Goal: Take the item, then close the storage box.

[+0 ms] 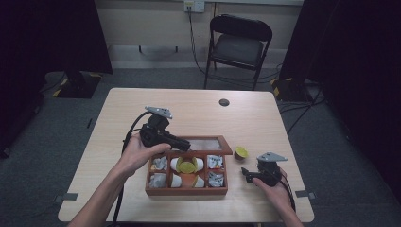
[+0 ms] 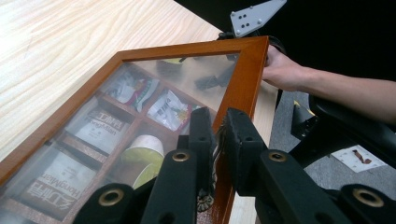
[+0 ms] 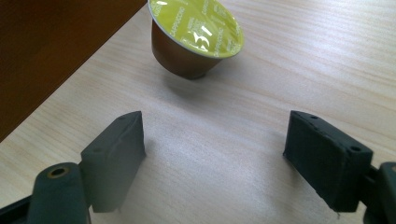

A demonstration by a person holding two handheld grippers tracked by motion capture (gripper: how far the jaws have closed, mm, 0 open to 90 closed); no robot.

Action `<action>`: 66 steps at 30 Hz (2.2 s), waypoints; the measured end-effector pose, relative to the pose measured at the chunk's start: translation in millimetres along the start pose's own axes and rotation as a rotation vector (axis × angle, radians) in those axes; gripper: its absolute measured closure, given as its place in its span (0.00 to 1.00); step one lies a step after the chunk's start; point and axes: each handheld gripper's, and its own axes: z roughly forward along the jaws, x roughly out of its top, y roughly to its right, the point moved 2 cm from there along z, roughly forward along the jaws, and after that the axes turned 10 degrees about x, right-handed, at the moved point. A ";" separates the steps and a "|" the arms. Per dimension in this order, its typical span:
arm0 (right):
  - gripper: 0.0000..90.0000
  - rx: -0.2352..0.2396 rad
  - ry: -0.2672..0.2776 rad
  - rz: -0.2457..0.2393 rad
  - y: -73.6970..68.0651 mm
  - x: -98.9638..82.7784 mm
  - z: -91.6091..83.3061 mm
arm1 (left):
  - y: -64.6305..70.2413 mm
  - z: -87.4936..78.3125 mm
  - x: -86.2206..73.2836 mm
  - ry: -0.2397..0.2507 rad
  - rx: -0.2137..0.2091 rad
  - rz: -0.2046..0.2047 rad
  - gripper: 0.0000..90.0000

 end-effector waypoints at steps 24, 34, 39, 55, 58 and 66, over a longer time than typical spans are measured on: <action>0.21 -0.002 0.002 0.003 0.4 0.1 0.1 | 11.5 15.2 -20.8 -0.077 -0.015 0.088 0.91; 0.21 -0.002 0.001 0.001 0.7 0.1 0.1 | 17.9 24.4 -33.2 -0.119 0.011 0.133 0.91; 0.21 -0.003 0.002 0.002 0.9 0.2 0.2 | 22.0 32.0 -40.5 -0.138 0.006 0.155 0.91; 0.21 -0.003 0.002 0.003 1.5 0.2 0.2 | 22.5 60.0 -66.6 -0.233 0.005 0.190 0.92; 0.21 -0.004 0.001 0.003 1.5 0.2 0.1 | 22.1 63.9 -69.9 -0.253 0.022 0.201 0.92; 0.21 -0.005 0.001 0.005 1.2 -0.1 -0.2 | 19.8 66.7 -76.3 -0.240 0.003 0.191 0.91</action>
